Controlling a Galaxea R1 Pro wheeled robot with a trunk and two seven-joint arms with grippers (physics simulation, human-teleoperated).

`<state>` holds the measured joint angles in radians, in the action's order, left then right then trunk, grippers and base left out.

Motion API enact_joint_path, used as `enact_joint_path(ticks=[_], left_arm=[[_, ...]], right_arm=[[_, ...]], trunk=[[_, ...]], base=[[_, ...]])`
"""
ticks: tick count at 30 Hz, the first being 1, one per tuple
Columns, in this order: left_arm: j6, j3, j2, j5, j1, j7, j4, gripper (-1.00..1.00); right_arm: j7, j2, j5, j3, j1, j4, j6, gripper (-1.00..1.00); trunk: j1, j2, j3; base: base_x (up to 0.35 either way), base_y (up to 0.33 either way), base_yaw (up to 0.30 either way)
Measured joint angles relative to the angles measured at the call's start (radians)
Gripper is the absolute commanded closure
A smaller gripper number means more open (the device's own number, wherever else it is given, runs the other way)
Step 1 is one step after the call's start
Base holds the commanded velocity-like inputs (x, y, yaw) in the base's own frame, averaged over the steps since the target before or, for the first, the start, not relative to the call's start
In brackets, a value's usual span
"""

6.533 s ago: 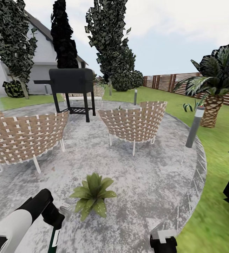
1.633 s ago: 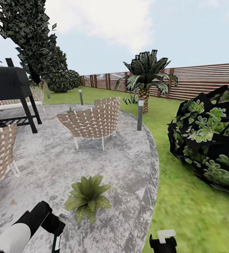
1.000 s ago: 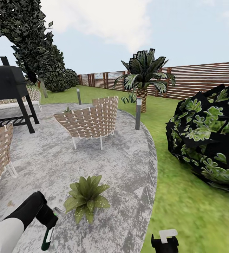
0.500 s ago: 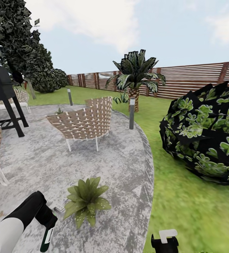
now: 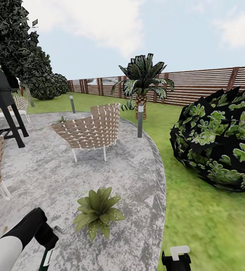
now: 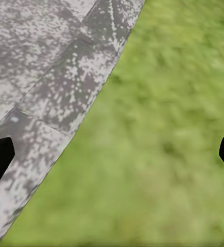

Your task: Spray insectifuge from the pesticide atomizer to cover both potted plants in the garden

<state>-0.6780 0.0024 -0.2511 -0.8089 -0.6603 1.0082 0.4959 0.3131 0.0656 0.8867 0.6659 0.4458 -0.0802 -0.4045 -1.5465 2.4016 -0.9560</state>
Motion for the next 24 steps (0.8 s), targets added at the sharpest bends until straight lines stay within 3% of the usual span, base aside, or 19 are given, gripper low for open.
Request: enact_joint_path(ticks=[5,12,19,24], left_arm=[[-0.004,0.003,0.005,0.0,0.004,-0.002,0.016,1.0],[-0.007,0.006,0.005,-0.001,-0.001,-0.002,0.015,1.0],[-0.005,0.004,0.007,0.0,0.007,-0.004,0.011,1.0],[0.0,0.005,0.017,0.018,0.009,-0.076,-0.002,1.0]], right_arm=[[-0.001,-0.001,0.002,-0.001,0.0,0.0,0.0,-1.0],[-0.001,0.0,0.0,0.0,0.0,-0.001,0.0,-1.0],[0.0,0.0,0.0,0.0,0.0,-0.001,0.0,-1.0],[0.0,0.0,0.0,0.0,0.0,-0.002,0.0,-1.0]], trunk=[[0.0,0.0,0.0],[0.0,0.0,0.0],[0.0,0.0,0.002],[0.0,0.0,0.002]], base=[[0.029,0.036,0.0],[0.083,0.291,-0.002],[0.001,0.211,-0.155],[0.0,0.006,-0.01]])
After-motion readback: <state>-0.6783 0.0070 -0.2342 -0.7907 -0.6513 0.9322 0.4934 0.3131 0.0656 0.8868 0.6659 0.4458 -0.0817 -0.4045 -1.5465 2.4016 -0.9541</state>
